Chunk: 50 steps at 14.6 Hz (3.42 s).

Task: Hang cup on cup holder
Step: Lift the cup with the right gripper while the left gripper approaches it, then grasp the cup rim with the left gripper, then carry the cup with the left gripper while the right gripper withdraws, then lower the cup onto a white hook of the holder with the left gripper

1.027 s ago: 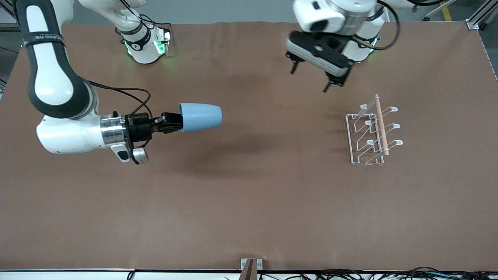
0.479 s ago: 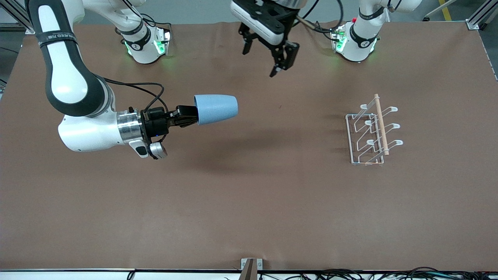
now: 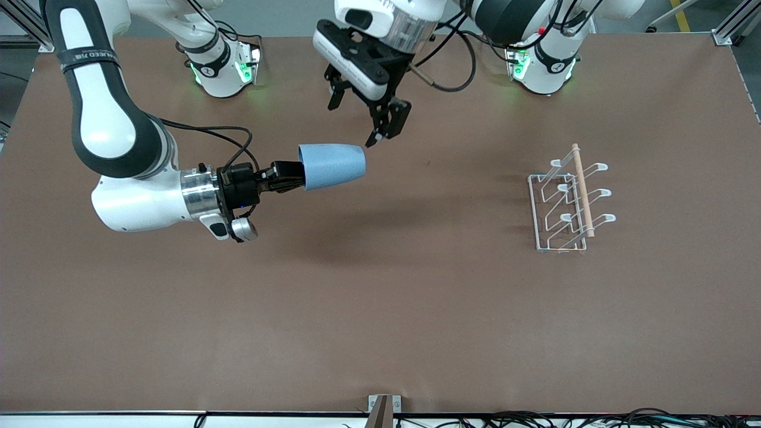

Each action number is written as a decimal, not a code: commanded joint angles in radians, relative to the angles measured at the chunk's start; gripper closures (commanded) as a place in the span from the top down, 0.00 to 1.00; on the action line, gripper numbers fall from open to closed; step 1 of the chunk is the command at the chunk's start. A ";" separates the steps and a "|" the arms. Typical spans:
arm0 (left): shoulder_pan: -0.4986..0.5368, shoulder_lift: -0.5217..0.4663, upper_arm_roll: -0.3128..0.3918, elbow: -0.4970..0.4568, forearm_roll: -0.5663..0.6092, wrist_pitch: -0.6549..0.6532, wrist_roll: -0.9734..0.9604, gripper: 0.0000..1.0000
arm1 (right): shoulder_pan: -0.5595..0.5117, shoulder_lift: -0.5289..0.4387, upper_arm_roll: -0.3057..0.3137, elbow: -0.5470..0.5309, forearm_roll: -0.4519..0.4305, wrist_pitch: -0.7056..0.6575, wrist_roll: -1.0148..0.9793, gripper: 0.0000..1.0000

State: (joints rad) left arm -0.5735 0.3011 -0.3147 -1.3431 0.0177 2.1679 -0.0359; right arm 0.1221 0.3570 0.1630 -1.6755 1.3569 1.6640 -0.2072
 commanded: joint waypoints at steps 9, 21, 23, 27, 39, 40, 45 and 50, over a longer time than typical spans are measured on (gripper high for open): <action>-0.011 0.159 -0.001 0.113 0.028 0.043 0.221 1.00 | 0.007 -0.007 -0.005 -0.012 0.031 0.000 0.008 0.01; 0.012 0.147 0.011 0.110 0.034 -0.092 0.270 0.36 | -0.002 -0.009 -0.008 -0.010 0.024 0.003 0.034 1.00; 0.043 0.116 0.011 0.110 0.038 -0.167 0.300 0.36 | -0.007 -0.010 -0.020 -0.012 0.005 0.005 0.031 1.00; 0.157 0.113 0.013 0.104 0.069 -0.338 0.359 0.36 | -0.027 -0.013 -0.098 -0.016 -0.243 0.026 0.031 1.00; 0.261 0.050 0.011 0.032 0.758 -0.865 0.677 0.37 | -0.088 -0.118 -0.267 0.104 -1.183 0.077 0.035 1.00; 0.261 0.050 0.013 -0.002 0.804 -0.869 0.677 0.37 | -0.105 -0.119 -0.267 0.155 -1.199 0.065 0.035 1.00; 0.268 0.049 0.014 -0.178 0.976 -0.872 0.676 0.38 | -0.170 -0.116 -0.267 0.391 -1.260 -0.120 0.026 1.00; 0.285 0.061 0.011 -0.297 1.082 -0.873 0.669 0.38 | -0.127 -0.237 -0.255 0.433 -1.351 -0.259 0.141 1.00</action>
State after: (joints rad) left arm -0.3007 0.3760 -0.2957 -1.5956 1.0609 1.2963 0.6315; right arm -0.0281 0.2060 -0.1060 -1.2084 0.0385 1.4394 -0.1549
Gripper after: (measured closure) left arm 0.233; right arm 0.000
